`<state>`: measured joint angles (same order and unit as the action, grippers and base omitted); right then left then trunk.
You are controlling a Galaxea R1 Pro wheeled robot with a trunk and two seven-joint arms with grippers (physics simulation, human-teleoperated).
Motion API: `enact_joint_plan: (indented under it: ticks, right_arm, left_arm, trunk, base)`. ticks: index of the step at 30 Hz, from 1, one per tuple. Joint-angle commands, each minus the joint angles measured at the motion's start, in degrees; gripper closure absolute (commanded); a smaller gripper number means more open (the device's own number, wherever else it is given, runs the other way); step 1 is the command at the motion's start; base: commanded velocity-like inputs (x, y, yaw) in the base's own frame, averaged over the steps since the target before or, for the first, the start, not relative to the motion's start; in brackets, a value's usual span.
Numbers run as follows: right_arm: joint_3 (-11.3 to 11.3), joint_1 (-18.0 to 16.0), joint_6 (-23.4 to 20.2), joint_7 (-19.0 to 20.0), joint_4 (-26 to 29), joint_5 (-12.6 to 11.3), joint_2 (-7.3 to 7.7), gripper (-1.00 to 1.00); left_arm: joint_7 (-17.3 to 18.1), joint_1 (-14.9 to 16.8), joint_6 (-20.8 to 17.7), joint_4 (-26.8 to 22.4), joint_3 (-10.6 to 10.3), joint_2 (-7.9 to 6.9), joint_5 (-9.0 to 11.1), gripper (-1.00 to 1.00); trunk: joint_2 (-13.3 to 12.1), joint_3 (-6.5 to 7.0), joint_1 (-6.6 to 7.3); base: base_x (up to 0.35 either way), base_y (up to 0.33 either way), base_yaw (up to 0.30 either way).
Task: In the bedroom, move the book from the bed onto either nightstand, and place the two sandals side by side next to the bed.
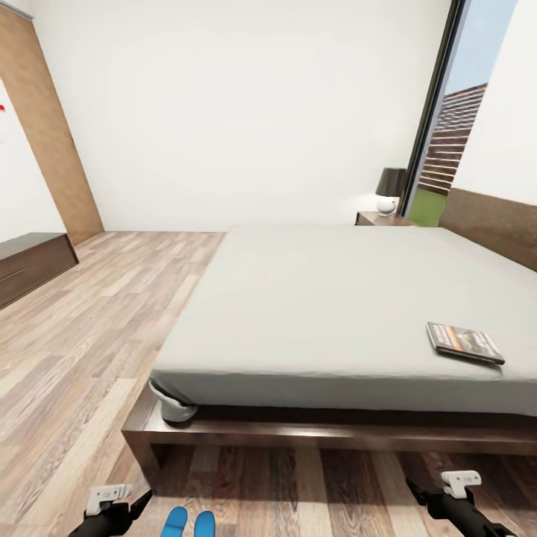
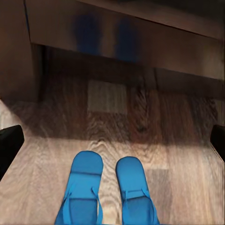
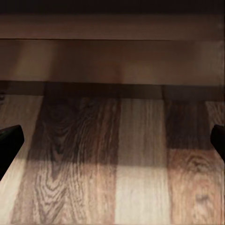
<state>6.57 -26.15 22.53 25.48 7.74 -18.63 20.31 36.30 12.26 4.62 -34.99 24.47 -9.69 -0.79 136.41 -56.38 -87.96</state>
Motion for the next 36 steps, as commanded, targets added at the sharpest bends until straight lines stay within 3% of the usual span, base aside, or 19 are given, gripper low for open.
enact_joint_plan:
  ticks: [1,20,36]
  right_arm:
    - [0.5,0.0,0.1,0.2,0.0,-0.6,0.01,-1.00]
    - [0.5,0.0,0.1,0.2,0.0,-0.6,0.00,-1.00]
    - [0.5,0.0,0.1,0.2,0.0,-0.5,-0.06,-1.00]
  left_arm:
    - [0.3,0.0,0.1,0.0,0.2,0.02,-0.1,-1.00]
    - [0.3,0.0,0.1,0.0,0.2,0.02,-0.1,-1.00]
    - [0.3,0.0,0.1,0.0,0.2,0.02,-0.1,-1.00]
  trunk:
    - [0.0,-0.05,0.01]
    - [0.0,-0.05,0.01]
    - [0.0,0.56,0.01]
  base:
    - [0.000,-0.294,0.000]
    - [0.000,-0.294,-0.003]
    - [0.000,-0.294,-0.224]
